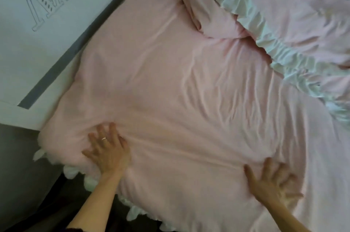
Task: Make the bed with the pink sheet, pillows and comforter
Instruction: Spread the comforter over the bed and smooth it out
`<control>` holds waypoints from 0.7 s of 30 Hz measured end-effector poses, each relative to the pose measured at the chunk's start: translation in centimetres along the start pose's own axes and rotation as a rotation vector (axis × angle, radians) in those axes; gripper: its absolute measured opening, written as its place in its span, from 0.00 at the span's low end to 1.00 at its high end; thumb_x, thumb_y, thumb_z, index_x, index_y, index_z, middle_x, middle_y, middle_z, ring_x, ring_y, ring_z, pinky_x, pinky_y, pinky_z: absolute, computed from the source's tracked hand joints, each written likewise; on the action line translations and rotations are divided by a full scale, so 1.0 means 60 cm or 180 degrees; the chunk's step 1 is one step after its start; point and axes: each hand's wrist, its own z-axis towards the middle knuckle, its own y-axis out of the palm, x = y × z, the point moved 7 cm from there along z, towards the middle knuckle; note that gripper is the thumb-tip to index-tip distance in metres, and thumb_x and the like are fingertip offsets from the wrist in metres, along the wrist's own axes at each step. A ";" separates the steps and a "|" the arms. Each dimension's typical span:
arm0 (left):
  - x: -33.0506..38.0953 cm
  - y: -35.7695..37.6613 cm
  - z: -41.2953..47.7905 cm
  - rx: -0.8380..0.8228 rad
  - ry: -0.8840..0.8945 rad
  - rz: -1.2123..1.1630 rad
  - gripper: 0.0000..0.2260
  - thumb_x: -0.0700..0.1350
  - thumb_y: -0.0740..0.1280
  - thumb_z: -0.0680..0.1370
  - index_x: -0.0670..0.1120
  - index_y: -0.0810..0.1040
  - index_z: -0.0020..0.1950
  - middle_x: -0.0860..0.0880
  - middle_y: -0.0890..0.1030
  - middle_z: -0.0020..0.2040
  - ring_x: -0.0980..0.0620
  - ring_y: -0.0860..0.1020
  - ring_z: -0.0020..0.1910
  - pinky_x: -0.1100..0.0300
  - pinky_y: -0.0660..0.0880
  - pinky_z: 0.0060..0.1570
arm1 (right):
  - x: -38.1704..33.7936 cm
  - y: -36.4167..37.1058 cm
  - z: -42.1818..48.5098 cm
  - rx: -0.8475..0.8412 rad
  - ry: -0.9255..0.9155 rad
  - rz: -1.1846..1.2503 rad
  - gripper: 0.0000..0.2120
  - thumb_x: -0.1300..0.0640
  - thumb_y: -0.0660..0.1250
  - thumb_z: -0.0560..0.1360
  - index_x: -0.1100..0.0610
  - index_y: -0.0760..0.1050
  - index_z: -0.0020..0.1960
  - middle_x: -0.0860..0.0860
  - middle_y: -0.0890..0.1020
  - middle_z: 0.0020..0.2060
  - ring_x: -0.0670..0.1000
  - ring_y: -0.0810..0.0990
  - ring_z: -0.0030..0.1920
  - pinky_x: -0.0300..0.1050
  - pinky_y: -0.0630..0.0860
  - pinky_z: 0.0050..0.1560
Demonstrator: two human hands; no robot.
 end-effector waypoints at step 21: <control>0.464 0.163 -0.135 0.0152 0.1216 0.1100 0.33 0.60 0.47 0.78 0.40 0.60 0.77 0.38 0.56 0.78 0.32 0.54 0.74 0.25 0.55 0.63 | 0.519 -0.128 0.233 0.0093 0.0646 -0.0119 0.37 0.28 0.39 0.75 0.42 0.38 0.79 0.45 0.37 0.79 0.52 0.39 0.79 0.65 0.39 0.75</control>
